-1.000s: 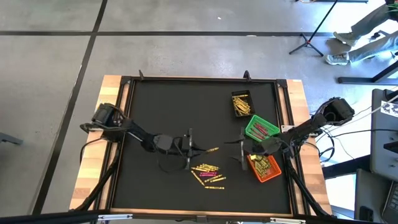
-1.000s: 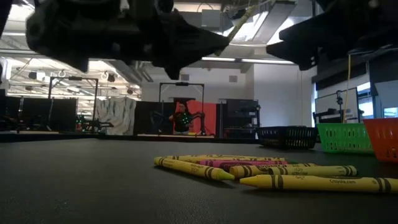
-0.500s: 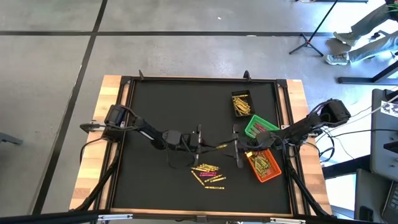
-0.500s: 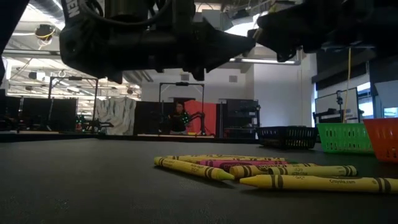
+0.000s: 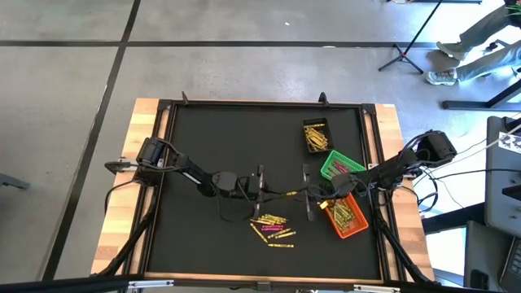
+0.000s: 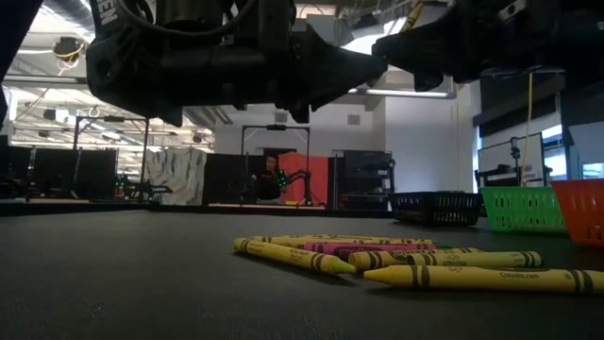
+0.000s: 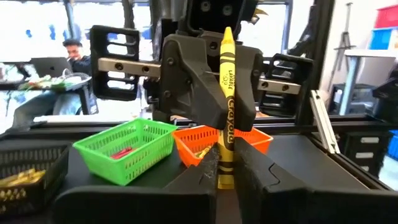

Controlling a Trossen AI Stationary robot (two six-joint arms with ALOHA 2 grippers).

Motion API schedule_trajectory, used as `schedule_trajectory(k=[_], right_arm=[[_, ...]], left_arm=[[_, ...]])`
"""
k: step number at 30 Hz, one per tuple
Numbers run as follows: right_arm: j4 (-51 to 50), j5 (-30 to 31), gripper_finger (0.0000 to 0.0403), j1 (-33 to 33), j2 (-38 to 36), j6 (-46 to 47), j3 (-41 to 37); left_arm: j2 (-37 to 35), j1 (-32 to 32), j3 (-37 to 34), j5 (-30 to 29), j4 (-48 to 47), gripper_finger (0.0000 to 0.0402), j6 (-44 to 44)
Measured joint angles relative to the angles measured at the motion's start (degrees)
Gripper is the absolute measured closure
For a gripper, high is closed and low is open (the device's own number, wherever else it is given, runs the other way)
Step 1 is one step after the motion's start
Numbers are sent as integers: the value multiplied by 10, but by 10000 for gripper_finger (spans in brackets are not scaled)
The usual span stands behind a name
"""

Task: Sort crayons
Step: Put the yellow crayon into the black basket

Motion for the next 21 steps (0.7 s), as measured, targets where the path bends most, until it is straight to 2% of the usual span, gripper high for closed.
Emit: schedule_trajectory(k=[3,8,11,15,21], right_arm=[[-6,0,365,0,-2,-4,0],[-64,37,389,0,-36,-11,0],[-145,87,390,0,-76,-11,0],[-278,167,375,-16,-142,15,0],[-481,185,385,-127,-233,63,0]], left_arm=[[0,0,0,-7,-1,365,-12],[0,0,0,-11,-10,317,-13],[0,0,0,-10,-39,295,-24],[0,1,0,-16,-95,285,-61],[0,1,0,-41,-128,287,-73]])
